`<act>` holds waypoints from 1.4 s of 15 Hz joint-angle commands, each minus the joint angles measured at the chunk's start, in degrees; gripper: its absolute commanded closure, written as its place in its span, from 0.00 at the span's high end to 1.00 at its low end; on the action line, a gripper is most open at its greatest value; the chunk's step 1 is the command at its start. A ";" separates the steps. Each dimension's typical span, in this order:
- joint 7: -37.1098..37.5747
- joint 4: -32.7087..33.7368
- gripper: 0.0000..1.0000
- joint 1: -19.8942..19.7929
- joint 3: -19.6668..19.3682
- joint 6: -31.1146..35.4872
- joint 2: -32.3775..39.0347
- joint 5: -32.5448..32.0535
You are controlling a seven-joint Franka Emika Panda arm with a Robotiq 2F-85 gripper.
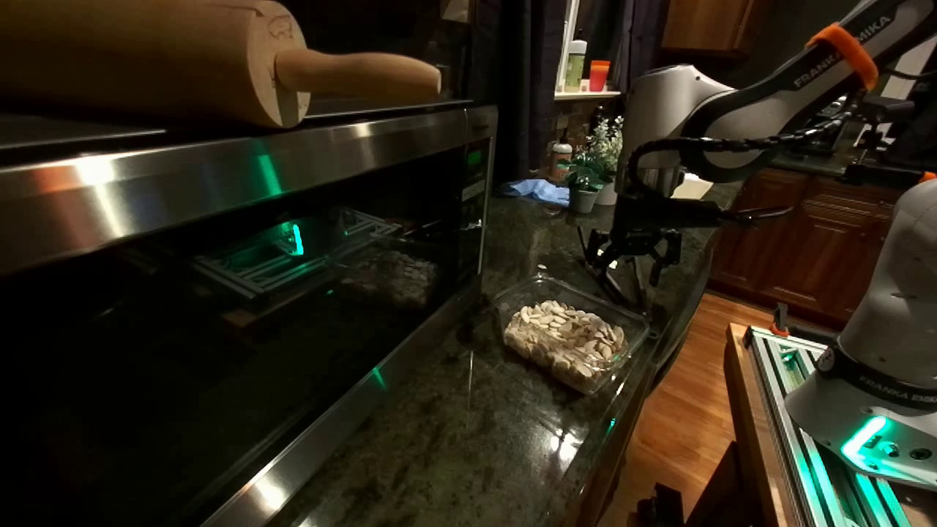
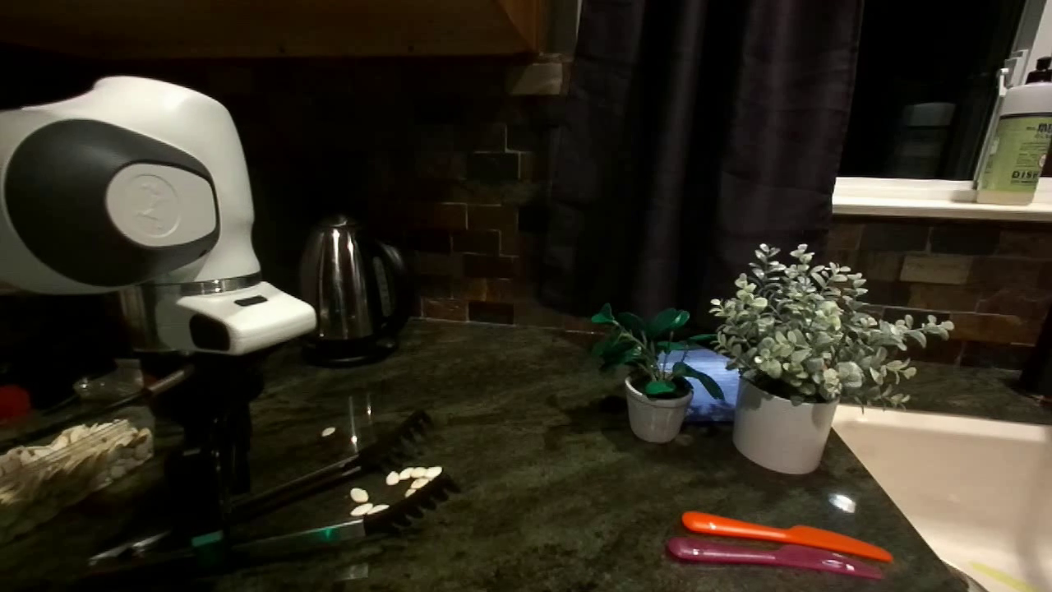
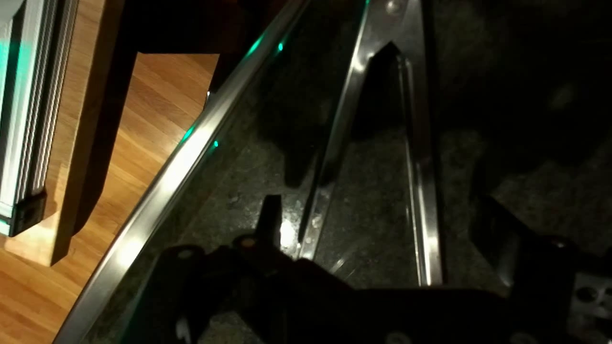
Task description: Use the tongs to pick up a bean and put it inside the container
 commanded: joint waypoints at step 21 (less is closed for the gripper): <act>1.67 -0.24 1.00 -2.12 -1.80 6.17 4.34 -2.92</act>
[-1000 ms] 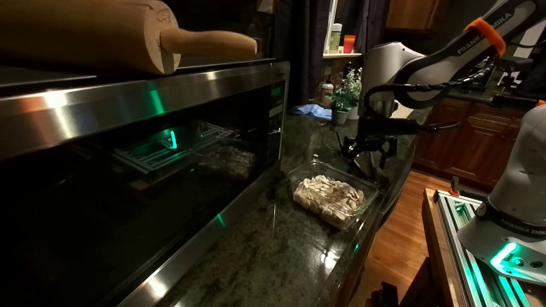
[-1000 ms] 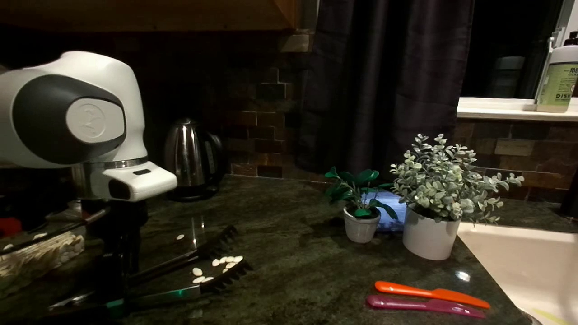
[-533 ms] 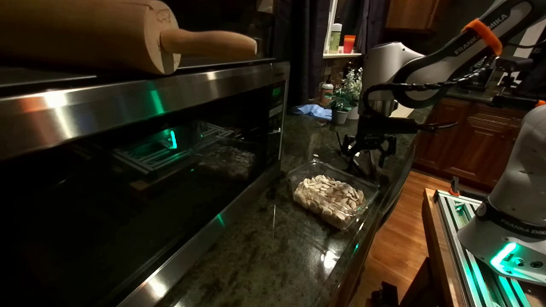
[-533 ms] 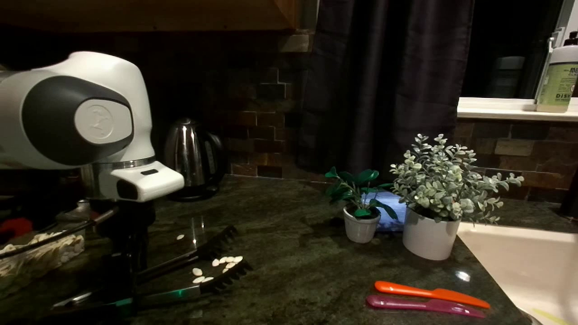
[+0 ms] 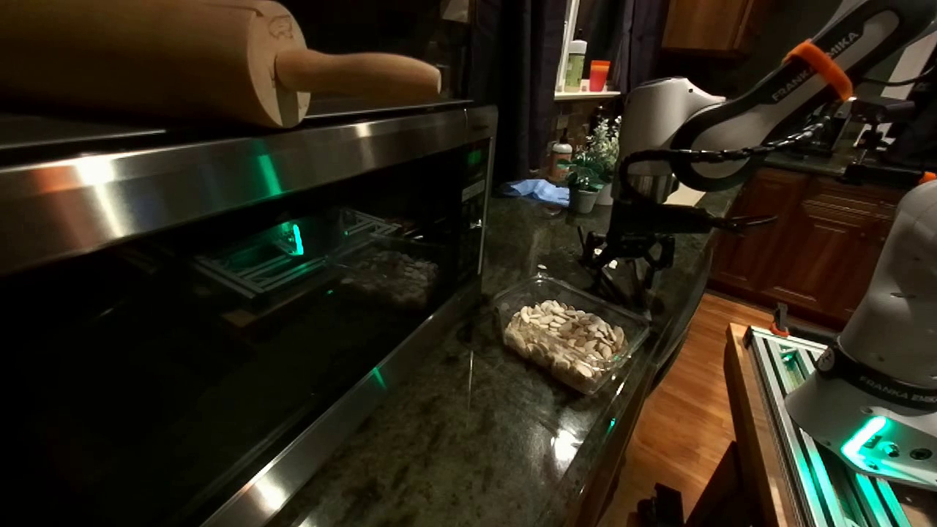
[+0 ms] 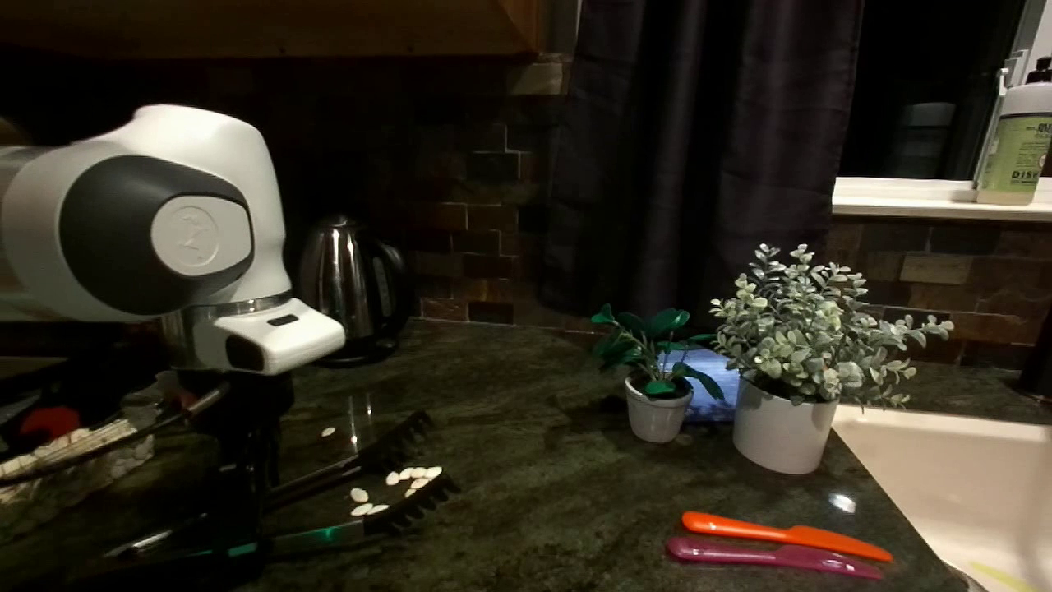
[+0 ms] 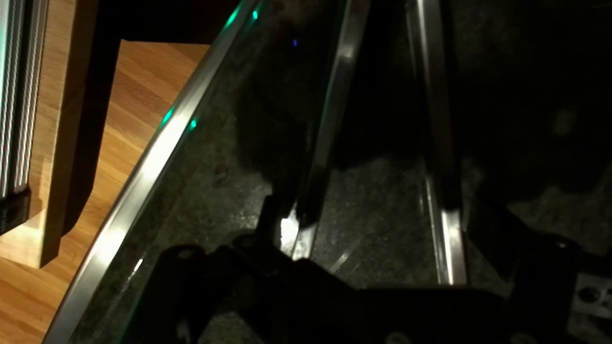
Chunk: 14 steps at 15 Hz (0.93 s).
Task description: Use the tongs to pick up a bean and put it inside the container
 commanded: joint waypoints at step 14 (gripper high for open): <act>2.11 -1.28 0.67 -0.92 -0.30 2.75 -0.26 -3.26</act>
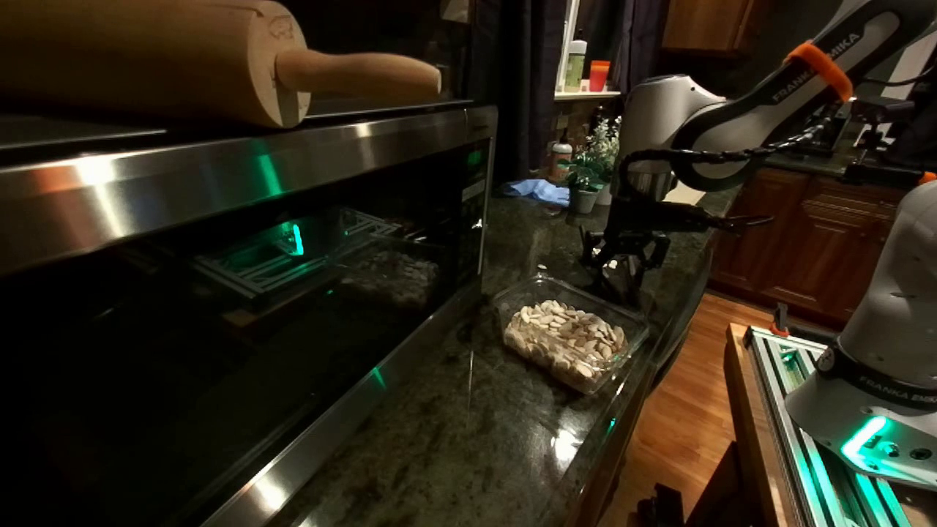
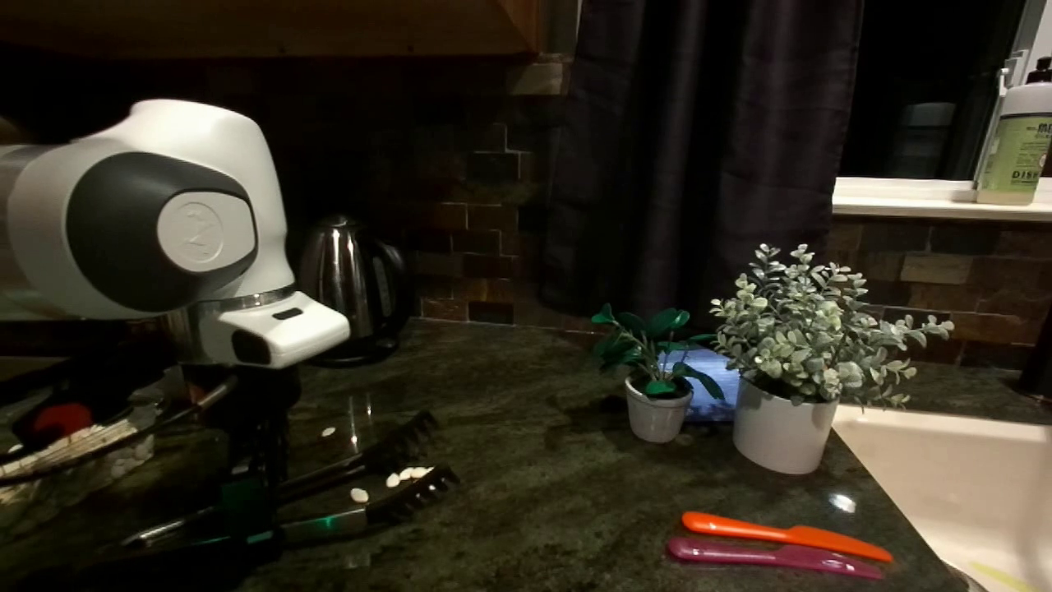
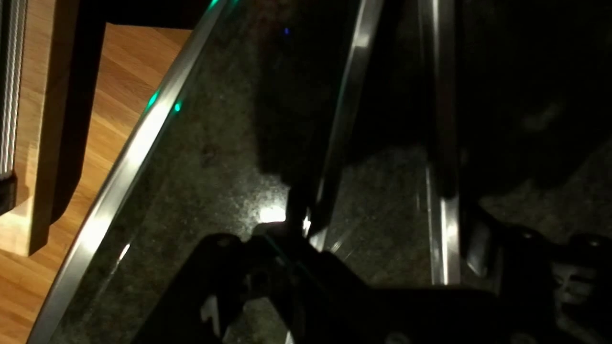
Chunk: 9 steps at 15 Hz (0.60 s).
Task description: Use the tongs to pick up a bean and put it inside the container
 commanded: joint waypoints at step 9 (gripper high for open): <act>2.46 -1.12 0.24 -0.65 -0.15 0.58 -0.50 -2.87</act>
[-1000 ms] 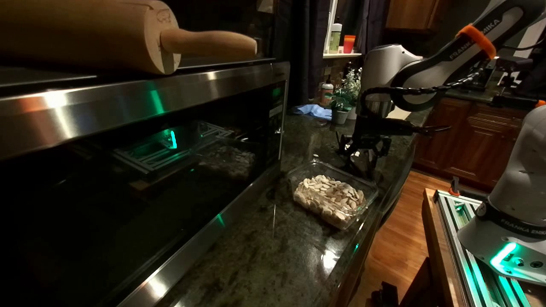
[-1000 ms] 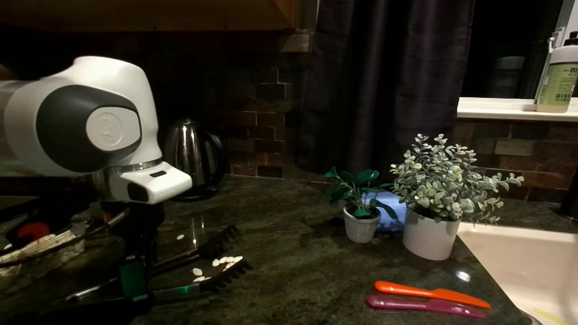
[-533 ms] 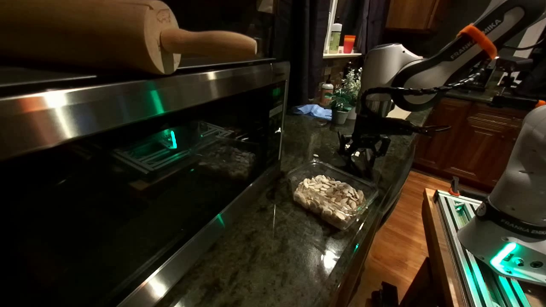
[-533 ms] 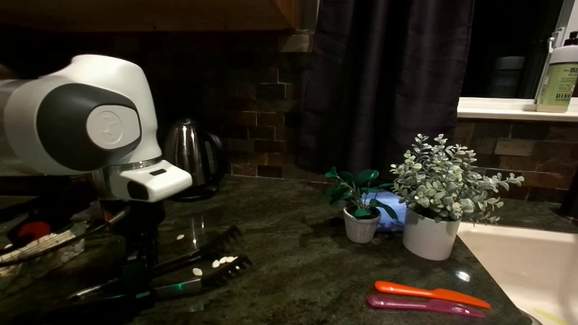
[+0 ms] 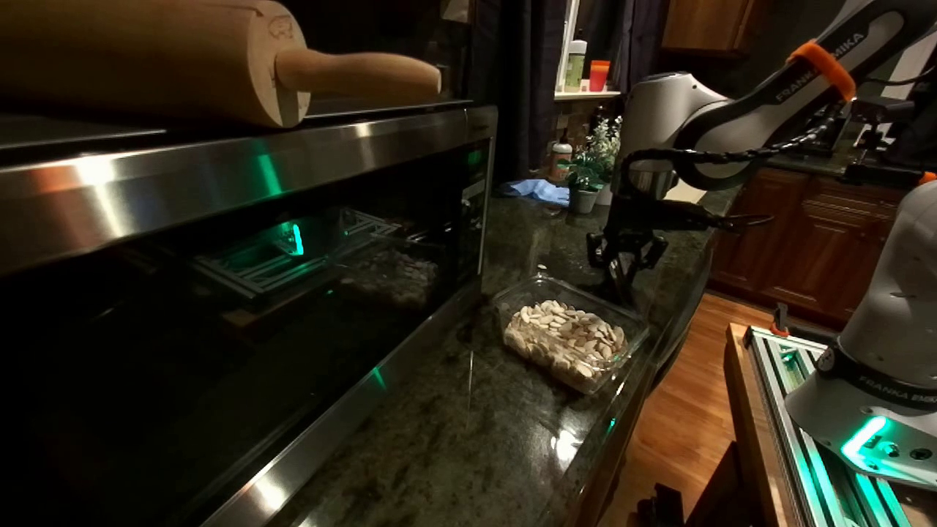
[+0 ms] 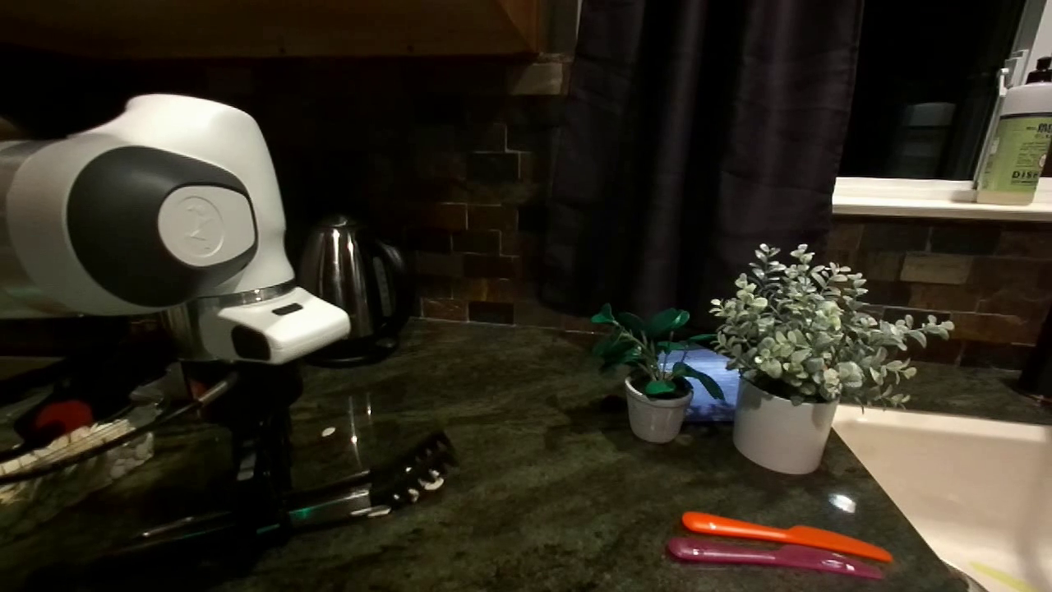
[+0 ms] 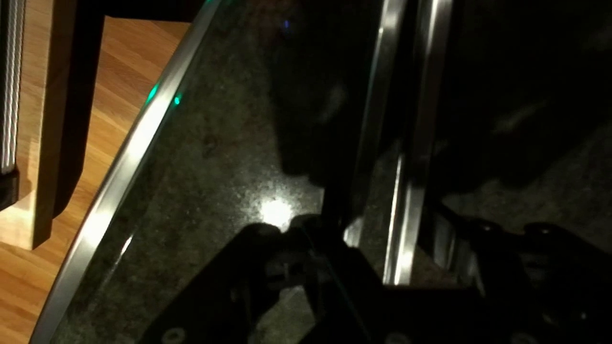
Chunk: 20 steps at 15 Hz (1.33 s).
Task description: Use the tongs to pick up a bean and put it inside the container
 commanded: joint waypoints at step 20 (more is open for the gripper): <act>3.69 -1.51 1.00 -2.81 0.17 2.09 -1.27 -9.62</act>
